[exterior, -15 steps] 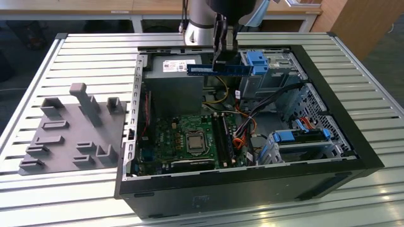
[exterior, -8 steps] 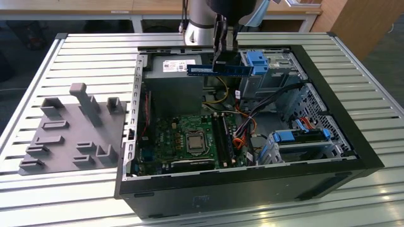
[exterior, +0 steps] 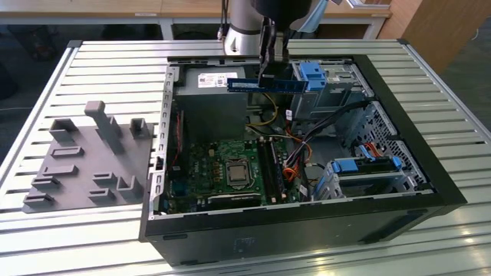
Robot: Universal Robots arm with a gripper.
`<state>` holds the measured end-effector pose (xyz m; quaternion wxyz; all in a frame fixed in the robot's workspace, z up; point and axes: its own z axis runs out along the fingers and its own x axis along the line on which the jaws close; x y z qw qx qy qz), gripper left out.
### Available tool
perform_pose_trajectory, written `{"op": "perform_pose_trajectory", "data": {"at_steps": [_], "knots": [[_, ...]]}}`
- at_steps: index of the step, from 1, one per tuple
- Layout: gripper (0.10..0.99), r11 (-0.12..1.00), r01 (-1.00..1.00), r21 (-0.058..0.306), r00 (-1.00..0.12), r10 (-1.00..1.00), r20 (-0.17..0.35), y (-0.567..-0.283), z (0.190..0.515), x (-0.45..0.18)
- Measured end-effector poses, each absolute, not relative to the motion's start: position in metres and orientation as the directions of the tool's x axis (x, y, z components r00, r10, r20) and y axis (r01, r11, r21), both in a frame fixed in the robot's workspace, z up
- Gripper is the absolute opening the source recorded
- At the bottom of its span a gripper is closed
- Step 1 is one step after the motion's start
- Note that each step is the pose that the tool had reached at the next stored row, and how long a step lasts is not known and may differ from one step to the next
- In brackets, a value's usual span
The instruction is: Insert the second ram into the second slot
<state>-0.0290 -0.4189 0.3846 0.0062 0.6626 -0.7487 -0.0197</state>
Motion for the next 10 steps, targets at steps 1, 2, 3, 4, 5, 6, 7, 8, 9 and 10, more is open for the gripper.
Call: {"op": "perform_pose_trajectory", "data": {"at_steps": [1,2,3,4,5,6,7,8,9,10], "knots": [[0.133,0.123,-0.992,0.038,-0.124,-0.992,-0.017,-0.4189,0.3846,-0.0290],[0.133,0.125,-0.991,0.038,-0.126,-0.992,-0.017,-0.4189,0.3846,-0.0290],[0.133,0.127,-0.991,0.038,-0.127,-0.992,-0.017,-0.4189,0.3846,-0.0290],[0.133,0.128,-0.991,0.038,-0.129,-0.992,-0.017,-0.4189,0.3846,-0.0290],[0.133,0.130,-0.991,0.038,-0.131,-0.991,-0.017,-0.4189,0.3846,-0.0290],[0.133,0.132,-0.991,0.038,-0.133,-0.991,-0.017,-0.4189,0.3846,-0.0290],[0.133,0.134,-0.990,0.038,-0.134,-0.991,-0.017,-0.4189,0.3846,-0.0290],[0.133,0.136,-0.990,0.038,-0.137,-0.990,-0.017,-0.4189,0.3846,-0.0290],[0.133,0.138,-0.990,0.038,-0.138,-0.990,-0.017,-0.4189,0.3846,-0.0290],[0.133,0.139,-0.990,0.038,-0.140,-0.990,-0.017,-0.4189,0.3846,-0.0290]]}}
